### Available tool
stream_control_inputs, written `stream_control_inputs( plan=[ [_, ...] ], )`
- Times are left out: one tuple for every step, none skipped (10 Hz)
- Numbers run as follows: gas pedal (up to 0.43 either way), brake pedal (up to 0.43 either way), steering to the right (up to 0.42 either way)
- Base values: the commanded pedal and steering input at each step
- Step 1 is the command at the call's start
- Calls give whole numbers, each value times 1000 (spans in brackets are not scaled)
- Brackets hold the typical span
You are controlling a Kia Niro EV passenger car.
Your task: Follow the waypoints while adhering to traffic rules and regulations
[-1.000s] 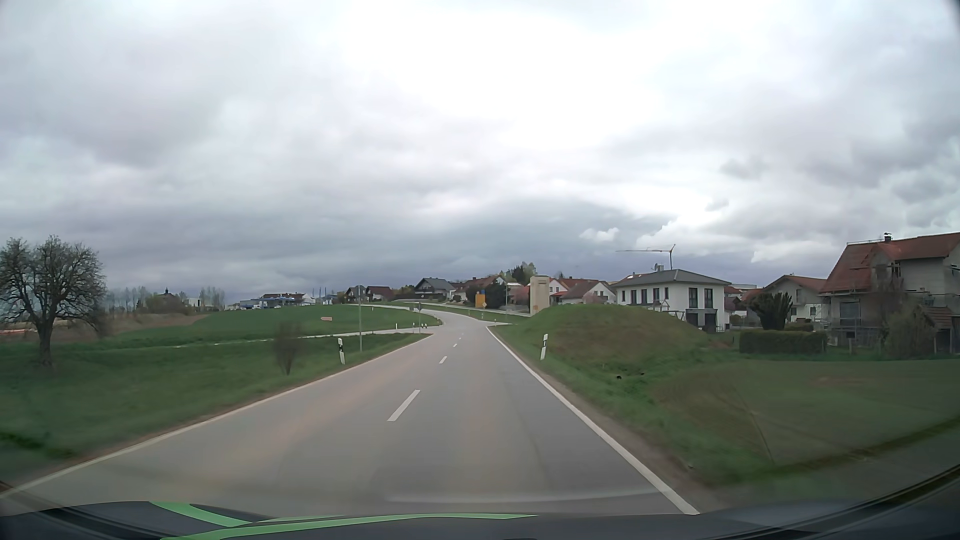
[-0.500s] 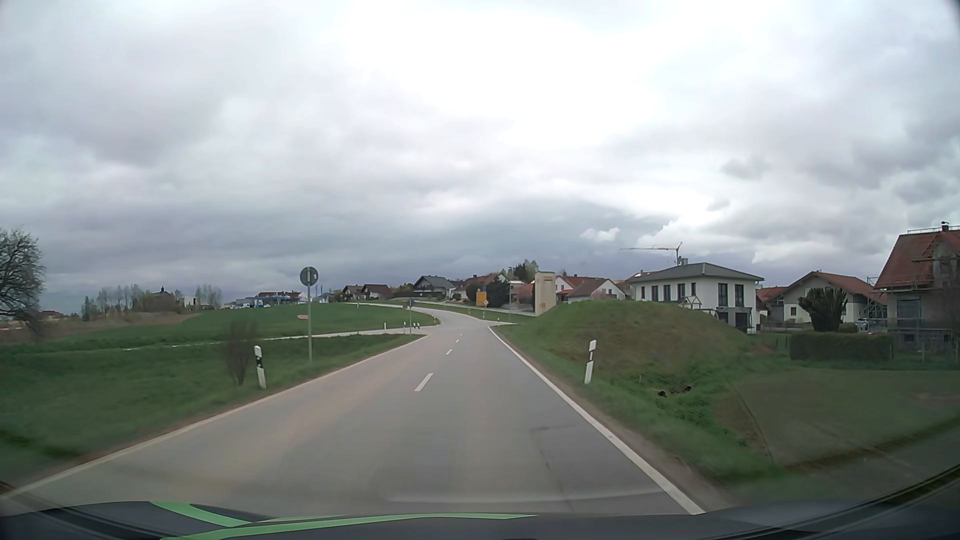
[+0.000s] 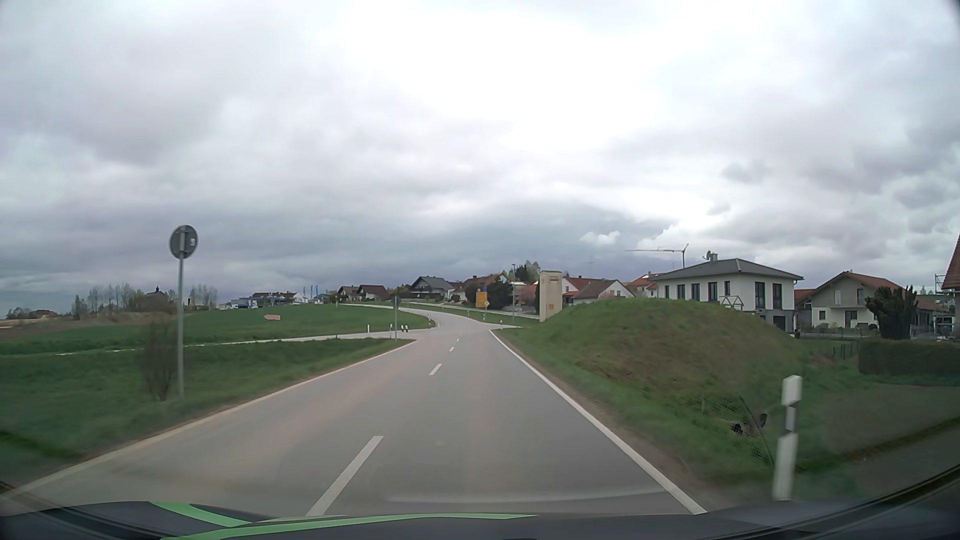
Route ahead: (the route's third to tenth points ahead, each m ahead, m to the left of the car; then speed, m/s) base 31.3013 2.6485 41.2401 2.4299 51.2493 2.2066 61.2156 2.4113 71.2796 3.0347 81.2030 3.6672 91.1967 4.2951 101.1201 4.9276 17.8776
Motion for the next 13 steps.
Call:
stream_control_inputs(
  plan=[
    [157, 0, 1],
    [157, 0, 1],
    [157, 0, 0],
    [157, 0, 1],
    [157, 0, 1],
    [157, 0, 0],
    [157, 0, 0],
    [157, 0, 1],
    [157, 0, 1],
    [157, 0, 1],
    [157, 0, 1],
    [157, 0, 1],
    [157, 0, 1]
  ],
)
